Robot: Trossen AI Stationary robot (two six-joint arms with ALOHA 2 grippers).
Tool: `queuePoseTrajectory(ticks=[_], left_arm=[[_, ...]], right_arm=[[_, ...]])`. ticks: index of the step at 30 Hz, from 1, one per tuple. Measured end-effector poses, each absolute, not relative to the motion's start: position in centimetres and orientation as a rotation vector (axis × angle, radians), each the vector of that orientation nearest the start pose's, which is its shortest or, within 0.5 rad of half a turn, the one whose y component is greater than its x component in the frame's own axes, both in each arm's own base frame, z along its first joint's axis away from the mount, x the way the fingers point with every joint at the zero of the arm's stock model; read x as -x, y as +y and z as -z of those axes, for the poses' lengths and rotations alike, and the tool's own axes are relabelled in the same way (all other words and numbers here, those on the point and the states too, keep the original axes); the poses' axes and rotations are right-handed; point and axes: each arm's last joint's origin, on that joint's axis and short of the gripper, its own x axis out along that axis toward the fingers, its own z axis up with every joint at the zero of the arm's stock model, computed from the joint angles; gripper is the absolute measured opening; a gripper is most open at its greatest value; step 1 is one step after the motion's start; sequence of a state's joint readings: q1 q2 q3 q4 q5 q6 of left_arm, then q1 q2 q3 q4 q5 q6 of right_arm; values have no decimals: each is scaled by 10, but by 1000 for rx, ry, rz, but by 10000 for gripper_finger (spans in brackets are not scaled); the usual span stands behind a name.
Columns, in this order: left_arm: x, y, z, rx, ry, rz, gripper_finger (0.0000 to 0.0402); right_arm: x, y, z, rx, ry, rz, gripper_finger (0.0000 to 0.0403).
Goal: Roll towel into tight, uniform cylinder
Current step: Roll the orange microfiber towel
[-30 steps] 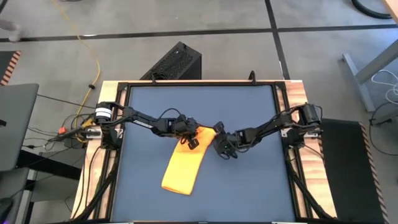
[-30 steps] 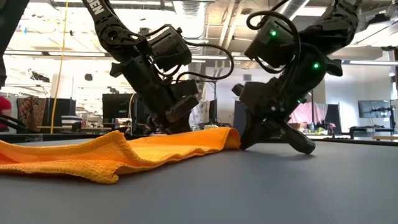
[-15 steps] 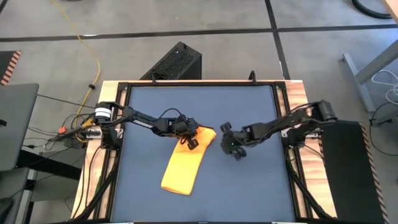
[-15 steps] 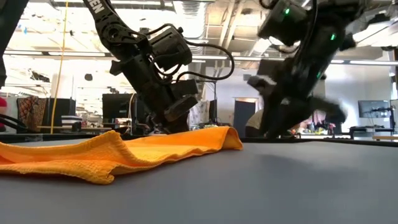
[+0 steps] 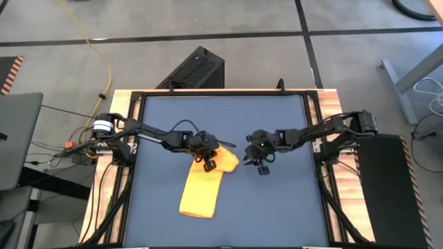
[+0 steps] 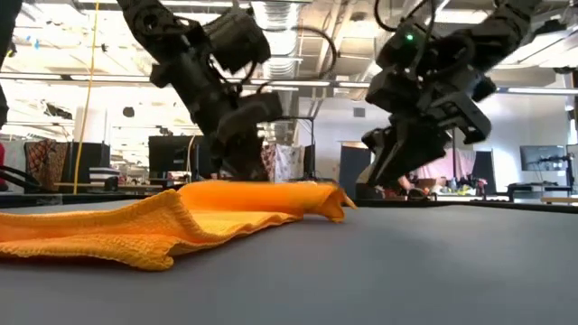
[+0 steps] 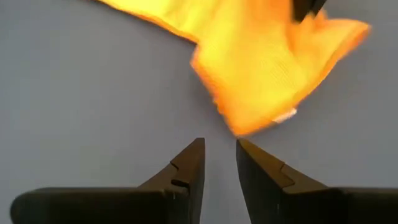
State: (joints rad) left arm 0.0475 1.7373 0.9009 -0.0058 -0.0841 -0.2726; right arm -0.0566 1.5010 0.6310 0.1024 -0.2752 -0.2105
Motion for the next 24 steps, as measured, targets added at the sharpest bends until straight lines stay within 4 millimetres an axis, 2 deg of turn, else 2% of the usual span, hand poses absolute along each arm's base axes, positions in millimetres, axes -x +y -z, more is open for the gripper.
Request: queuePoseTrajectory(ticks=[7, 14, 18, 24], left_arm=[[-336, 18, -156, 178, 786, -296, 39], [-338, 20, -159, 168, 746, -342, 93], [-336, 30, -159, 178, 744, -440, 117], [-333, 57, -157, 348, 737, -480, 153]], right_arm=[[-275, 15, -124, 49, 677, -309, 118], [-277, 21, -109, 61, 710, -303, 118], [-277, 20, -109, 58, 715, -291, 118], [-277, 19, -111, 49, 709, -284, 118]])
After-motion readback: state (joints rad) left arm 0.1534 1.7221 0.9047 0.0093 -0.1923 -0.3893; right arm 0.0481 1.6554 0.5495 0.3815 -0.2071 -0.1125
